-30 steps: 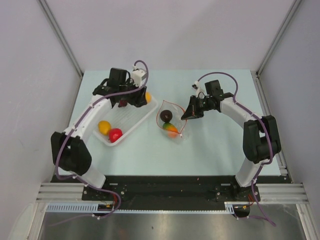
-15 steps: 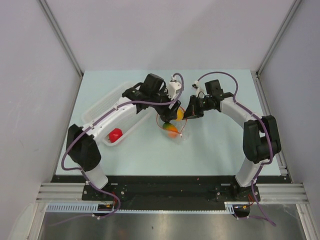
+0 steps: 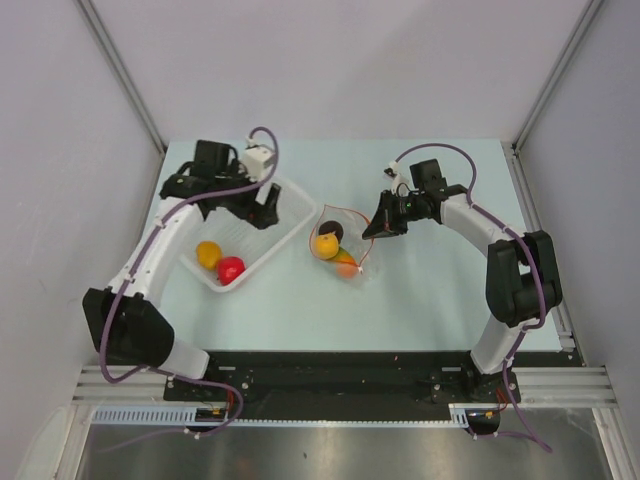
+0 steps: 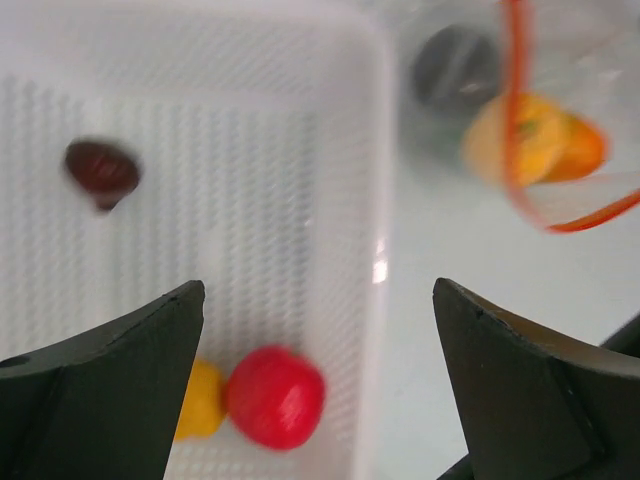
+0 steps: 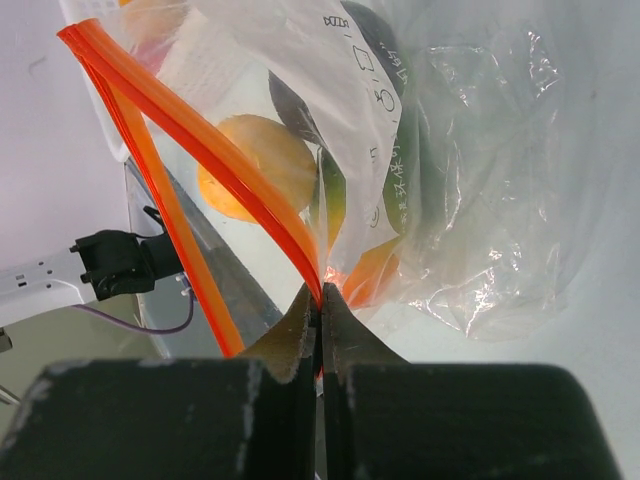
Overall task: Place the food in the zip-top bag and seal the zipper
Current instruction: Place the fake fruit in the zipper food storage bag, then pick up the fake fruit from the bin.
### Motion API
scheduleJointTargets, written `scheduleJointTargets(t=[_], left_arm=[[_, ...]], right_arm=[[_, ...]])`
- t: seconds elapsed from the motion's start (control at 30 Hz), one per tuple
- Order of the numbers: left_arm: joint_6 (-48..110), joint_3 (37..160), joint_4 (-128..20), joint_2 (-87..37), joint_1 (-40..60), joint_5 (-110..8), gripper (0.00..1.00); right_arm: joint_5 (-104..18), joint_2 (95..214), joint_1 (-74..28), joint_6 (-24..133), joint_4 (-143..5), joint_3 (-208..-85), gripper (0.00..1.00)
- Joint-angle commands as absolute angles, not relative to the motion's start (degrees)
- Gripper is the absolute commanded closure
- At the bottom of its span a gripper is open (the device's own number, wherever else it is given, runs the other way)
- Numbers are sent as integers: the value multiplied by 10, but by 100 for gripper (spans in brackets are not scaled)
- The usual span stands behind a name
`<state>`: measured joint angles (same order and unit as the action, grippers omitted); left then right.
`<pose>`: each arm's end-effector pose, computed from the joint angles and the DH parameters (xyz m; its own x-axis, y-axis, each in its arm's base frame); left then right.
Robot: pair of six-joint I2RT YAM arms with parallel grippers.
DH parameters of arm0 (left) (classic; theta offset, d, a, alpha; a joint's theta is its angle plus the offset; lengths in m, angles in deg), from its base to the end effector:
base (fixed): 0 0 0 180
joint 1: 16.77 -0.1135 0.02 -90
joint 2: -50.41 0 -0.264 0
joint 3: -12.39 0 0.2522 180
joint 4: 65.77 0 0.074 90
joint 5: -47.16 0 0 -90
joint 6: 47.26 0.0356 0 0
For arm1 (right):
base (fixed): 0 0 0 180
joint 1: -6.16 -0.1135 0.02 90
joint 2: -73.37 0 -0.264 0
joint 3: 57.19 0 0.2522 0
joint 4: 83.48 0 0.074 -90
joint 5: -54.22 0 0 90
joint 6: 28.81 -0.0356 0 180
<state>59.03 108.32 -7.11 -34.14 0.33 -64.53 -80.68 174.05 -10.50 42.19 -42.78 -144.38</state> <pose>0.2970 -0.1051 0.3474 -0.5302 0.4358 -0.7273 0.6892 0.7211 -0.0703 0.3494 0.1308 0.2336 -0.9295 -0.0374 -0.3669 -0.3132 0.6054 0.7317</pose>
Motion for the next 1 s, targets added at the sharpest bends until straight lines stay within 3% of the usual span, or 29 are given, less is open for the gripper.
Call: scheduleJointTargets(t=[0.0, 0.23, 0.47, 0.83, 0.97], left_arm=[[693, 1052, 1, -333, -93, -639, 0], [775, 1025, -4, -392, -188, -518, 5], [767, 996, -56, -456, -198, -429, 12], [751, 1005, -50, -550, -197, -450, 10], [726, 1033, -23, -547, -197, -481, 20]], right_arm=[[-816, 1732, -106, 425, -427, -1464, 100], [-813, 1733, -110, 425, -428, -1464, 100], [-810, 1732, -109, 427, -428, -1463, 100], [-812, 1740, -105, 430, -427, -1464, 100], [-812, 1745, -104, 432, -425, -1467, 100]])
